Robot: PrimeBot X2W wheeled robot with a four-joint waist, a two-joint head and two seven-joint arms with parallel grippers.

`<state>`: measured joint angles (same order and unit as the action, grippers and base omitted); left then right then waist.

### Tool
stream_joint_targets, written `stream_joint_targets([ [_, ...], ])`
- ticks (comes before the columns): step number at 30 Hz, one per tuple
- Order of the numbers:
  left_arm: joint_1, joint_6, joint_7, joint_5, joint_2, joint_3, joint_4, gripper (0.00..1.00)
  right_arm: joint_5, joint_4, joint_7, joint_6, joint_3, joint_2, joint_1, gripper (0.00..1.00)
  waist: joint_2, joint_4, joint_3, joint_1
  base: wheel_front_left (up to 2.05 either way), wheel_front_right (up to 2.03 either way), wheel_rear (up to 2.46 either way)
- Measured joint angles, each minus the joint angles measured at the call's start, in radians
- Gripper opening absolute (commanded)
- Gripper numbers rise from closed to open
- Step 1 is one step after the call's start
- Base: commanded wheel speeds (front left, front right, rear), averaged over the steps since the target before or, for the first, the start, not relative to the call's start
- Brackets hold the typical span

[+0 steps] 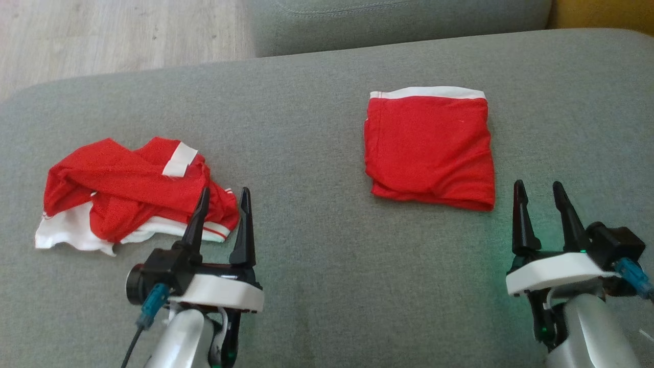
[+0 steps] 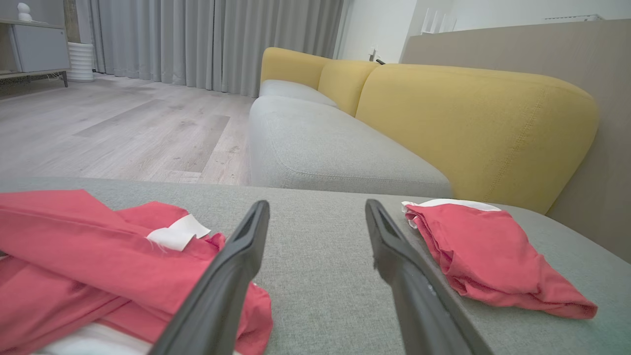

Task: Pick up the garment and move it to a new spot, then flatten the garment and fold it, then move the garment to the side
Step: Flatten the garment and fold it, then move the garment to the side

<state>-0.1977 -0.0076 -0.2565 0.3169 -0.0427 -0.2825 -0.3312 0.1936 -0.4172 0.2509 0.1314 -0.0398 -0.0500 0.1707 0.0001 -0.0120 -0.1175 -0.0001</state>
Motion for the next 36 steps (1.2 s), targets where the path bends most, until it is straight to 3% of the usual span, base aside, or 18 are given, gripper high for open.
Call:
stream_joint_targets([
  [7,-0.005,-0.002,0.0,-0.005,0.0,-0.002,0.001,1.0,0.0,0.006,-0.006,0.0,-0.004,0.001,0.028,1.0,0.0,0.015,-0.03,0.0,0.0,0.0,0.0],
  [12,-0.035,-0.002,0.0,-0.009,0.0,-0.008,0.003,1.0,0.0,-0.037,-0.082,0.0,-0.036,0.001,0.143,1.0,0.0,0.036,-0.079,0.0002,0.0,0.0,0.0],
  [23,-0.094,-0.003,0.0,-0.008,0.0,-0.033,-0.006,1.0,0.026,-0.289,-0.246,0.0,-0.156,0.0,0.352,1.0,0.0,0.106,-0.175,0.0003,0.0,0.0,0.0],
  [27,-0.103,-0.003,0.0,-0.008,0.0,-0.038,-0.01,1.0,0.038,-0.367,-0.269,0.0,-0.156,-0.006,0.41,1.0,0.0,0.13,-0.193,0.0002,0.0,0.0,0.0],
  [28,-0.105,-0.003,0.0,-0.008,0.0,-0.038,-0.011,1.0,0.028,-0.38,-0.269,0.0,-0.151,-0.01,0.424,0.83,0.0,0.133,-0.195,0.0002,0.0,0.0,0.0],
  [29,-0.105,-0.003,0.0,-0.008,0.0,-0.038,-0.012,1.0,0.013,-0.393,-0.269,0.0,-0.144,-0.014,0.436,0.07,0.0,0.135,-0.195,0.0003,0.0,0.0,0.0],
  [30,-0.105,-0.003,0.0,-0.008,0.0,-0.038,-0.016,1.0,-0.002,-0.404,-0.268,0.0,-0.134,-0.017,0.442,0.0,0.0,0.135,-0.193,0.0002,0.0,0.0,0.0],
  [36,-0.105,-0.002,0.0,-0.009,0.0,-0.033,-0.02,1.0,-0.085,-0.446,-0.238,0.0,-0.069,-0.048,0.442,0.0,0.0,0.123,-0.164,0.0001,0.0,0.0,0.0],
])
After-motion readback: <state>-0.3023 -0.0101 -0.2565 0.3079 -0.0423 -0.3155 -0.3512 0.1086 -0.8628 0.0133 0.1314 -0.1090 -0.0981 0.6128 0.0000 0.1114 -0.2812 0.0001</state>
